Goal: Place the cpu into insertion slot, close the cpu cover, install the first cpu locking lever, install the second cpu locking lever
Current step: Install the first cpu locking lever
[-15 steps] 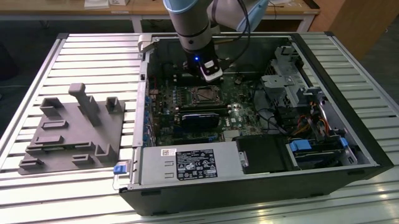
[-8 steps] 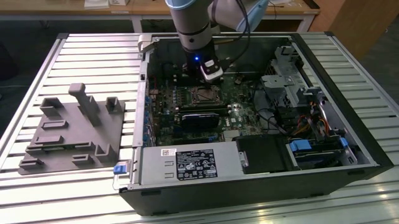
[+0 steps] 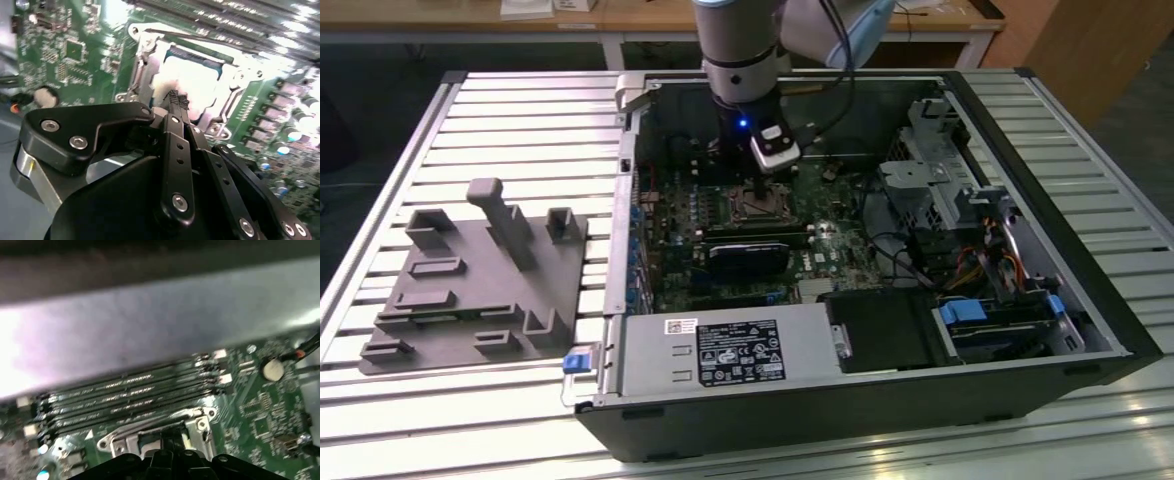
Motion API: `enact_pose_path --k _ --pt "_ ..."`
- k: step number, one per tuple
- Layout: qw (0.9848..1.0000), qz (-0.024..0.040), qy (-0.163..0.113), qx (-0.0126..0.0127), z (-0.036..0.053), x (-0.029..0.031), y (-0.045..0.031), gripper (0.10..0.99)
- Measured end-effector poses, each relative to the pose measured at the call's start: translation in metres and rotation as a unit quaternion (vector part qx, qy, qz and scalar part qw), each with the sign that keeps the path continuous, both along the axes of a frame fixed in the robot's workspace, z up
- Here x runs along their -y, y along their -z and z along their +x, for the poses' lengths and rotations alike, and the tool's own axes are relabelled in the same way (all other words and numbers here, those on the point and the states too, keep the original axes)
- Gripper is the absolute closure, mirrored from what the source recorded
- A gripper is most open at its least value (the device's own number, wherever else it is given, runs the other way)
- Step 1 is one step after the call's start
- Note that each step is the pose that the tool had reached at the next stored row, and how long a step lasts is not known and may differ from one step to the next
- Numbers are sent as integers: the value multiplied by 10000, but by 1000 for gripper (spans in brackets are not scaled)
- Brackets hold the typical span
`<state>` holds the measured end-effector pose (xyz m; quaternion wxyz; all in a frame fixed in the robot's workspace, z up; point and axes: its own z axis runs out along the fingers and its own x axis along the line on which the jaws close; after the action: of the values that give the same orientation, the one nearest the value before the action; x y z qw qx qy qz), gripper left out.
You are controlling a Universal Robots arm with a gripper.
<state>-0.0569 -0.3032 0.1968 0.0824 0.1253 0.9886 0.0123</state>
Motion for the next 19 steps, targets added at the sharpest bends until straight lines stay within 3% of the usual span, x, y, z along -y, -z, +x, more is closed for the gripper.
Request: enact_pose_path --k 2,3,11,19 --pt "9999 -63 0 -106 20 0 1 980" --pt "9998 -92 1 -147 28 1 0 980" --pt "9998 -96 1 -147 32 -2 -10 980" --pt "9998 -107 1 -151 31 -1 -218 980"
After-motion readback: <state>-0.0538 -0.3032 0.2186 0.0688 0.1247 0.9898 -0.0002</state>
